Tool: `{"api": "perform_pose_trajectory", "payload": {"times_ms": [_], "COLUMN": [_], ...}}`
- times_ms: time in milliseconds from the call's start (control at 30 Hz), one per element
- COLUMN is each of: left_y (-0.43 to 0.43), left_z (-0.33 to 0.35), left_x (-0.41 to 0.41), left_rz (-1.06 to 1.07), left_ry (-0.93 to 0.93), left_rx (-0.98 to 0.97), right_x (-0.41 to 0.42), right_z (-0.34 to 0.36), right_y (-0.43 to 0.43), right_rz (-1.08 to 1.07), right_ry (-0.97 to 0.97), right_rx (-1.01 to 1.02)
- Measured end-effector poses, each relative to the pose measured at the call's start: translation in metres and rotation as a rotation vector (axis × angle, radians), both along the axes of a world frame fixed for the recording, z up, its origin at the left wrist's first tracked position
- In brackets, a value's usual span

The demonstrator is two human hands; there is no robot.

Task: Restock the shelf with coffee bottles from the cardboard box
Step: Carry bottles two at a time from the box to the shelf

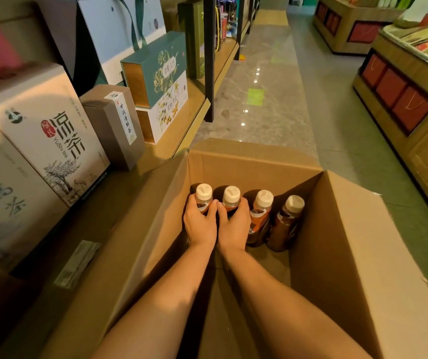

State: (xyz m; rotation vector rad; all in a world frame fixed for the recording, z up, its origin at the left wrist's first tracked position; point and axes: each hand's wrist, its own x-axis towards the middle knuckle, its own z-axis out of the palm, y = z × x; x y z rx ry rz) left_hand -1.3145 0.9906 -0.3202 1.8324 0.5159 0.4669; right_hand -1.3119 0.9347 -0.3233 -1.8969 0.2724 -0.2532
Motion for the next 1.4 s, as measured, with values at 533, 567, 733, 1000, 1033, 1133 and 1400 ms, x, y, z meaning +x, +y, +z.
{"api": "perform_pose_trajectory", "payload": {"times_ms": [533, 567, 733, 1000, 1033, 1133, 1400], "left_y": [0.003, 0.002, 0.002, -0.026, -0.033, -0.059, -0.115], "left_z": [0.186, 0.202, 0.256, 0.300, 0.301, 0.308, 0.313], "left_x": [-0.085, -0.092, -0.116, -0.157, -0.165, -0.197, -0.325], "left_rz": [-0.136, -0.141, -0.176, -0.048, -0.007, 0.097, 0.423], "left_ry": [-0.257, -0.279, -0.319, -0.347, -0.348, -0.336, -0.355], "left_rx": [0.047, 0.048, 0.036, 0.115, 0.119, 0.105, 0.190], "right_x": [-0.076, -0.082, -0.104, -0.127, -0.130, -0.141, -0.224], "right_z": [0.177, 0.191, 0.249, 0.296, 0.298, 0.303, 0.314], "right_y": [-0.030, -0.032, -0.044, -0.079, -0.087, -0.111, -0.152], "right_rz": [0.056, 0.063, 0.135, 0.282, 0.322, 0.453, 0.835], "right_ry": [-0.310, -0.325, -0.387, -0.419, -0.417, -0.430, -0.462], "right_rx": [0.027, 0.027, 0.029, 0.055, 0.054, 0.039, 0.044]}}
